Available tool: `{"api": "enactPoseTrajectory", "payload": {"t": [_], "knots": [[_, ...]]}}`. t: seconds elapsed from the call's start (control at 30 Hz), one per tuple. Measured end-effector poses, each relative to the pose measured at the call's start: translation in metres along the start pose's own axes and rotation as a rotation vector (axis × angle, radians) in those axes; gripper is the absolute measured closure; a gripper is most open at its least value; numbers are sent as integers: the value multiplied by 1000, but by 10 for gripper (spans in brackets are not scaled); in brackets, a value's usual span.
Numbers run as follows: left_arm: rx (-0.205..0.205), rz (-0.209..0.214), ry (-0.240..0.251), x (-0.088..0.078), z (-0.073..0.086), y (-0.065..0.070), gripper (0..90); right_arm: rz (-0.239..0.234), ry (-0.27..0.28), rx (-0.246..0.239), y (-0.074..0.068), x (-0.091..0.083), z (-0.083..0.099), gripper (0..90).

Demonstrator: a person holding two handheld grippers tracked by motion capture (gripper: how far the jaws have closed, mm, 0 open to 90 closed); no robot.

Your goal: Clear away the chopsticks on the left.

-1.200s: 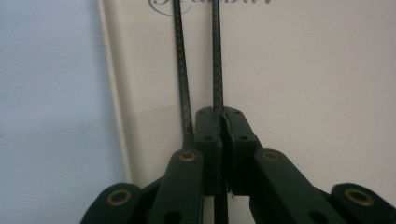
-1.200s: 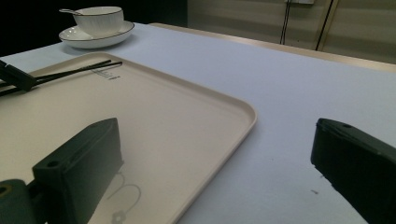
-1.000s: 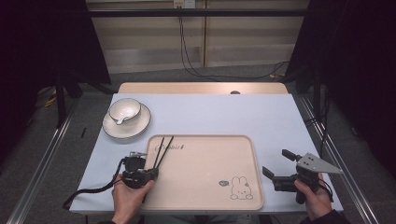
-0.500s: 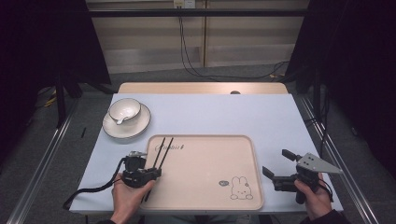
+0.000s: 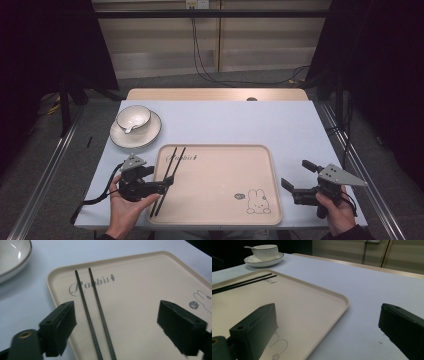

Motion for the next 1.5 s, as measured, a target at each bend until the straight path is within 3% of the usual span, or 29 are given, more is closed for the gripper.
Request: {"api": "enactPoseTrajectory", "payload": {"t": [0.1, 0.2, 0.27, 0.33, 0.53, 0.57, 0.6, 0.63, 0.7, 0.8, 0.9, 0.93, 1.07, 1.13, 1.23, 1.5], "knots": [[25, 3, 23, -9, -1, -3, 56, 1, 0, 0, 0, 0, 0, 15], [35, 55, 47, -20, 2, -11, 34, 1, 2, -2, 0, 0, 0, 15], [41, 40, 70, -28, 3, -16, 27, 2, 3, -2, 0, 0, 0, 15], [51, 63, 65, -33, 6, -21, 29, 3, 3, -2, 0, 0, 0, 15], [140, 6, 86, -51, 10, -28, 26, 9, 6, -1, 1, 0, 0, 15], [139, -1, 101, -53, 11, -29, 24, 11, 11, 3, 1, 0, 0, 15], [114, 27, 134, -55, 14, -33, 24, 11, 11, 4, 1, 0, 0, 15], [101, 29, 138, -58, 16, -38, 26, 17, 15, 3, 2, 0, 0, 15], [76, -26, 171, -62, 24, -44, 24, 13, 18, 5, 2, -1, 0, 14], [46, -19, 199, -71, 31, -49, 24, 17, 21, 7, 3, -1, -1, 11], [108, -32, 201, -79, 39, -49, 24, 21, 26, 6, 3, -2, -1, 1], [107, -43, 206, -80, 41, -49, 24, 23, 29, 7, 3, -2, -1, 1], [93, -51, 200, -83, 49, -50, 23, 31, 35, 6, 4, -2, -1, 1], [76, -29, 225, -87, 53, -47, 23, 36, 42, 9, 4, -3, -2, 1], [86, -11, 260, -91, 52, -46, 23, 37, 45, 8, 5, -3, -2, 1], [6, -50, 277, -98, 58, -55, 24, 63, 45, 27, 8, -4, -1, 1]]}}
Point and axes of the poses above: each handheld gripper's, and its own axes: x roughly forward along the jaws, z roughly out of its underside, y roughly to its right, the point moved 3 cm from there along x, roughly forward along the jaws, and after that the axes turned 10 degrees about z, right-handed, at the moved point
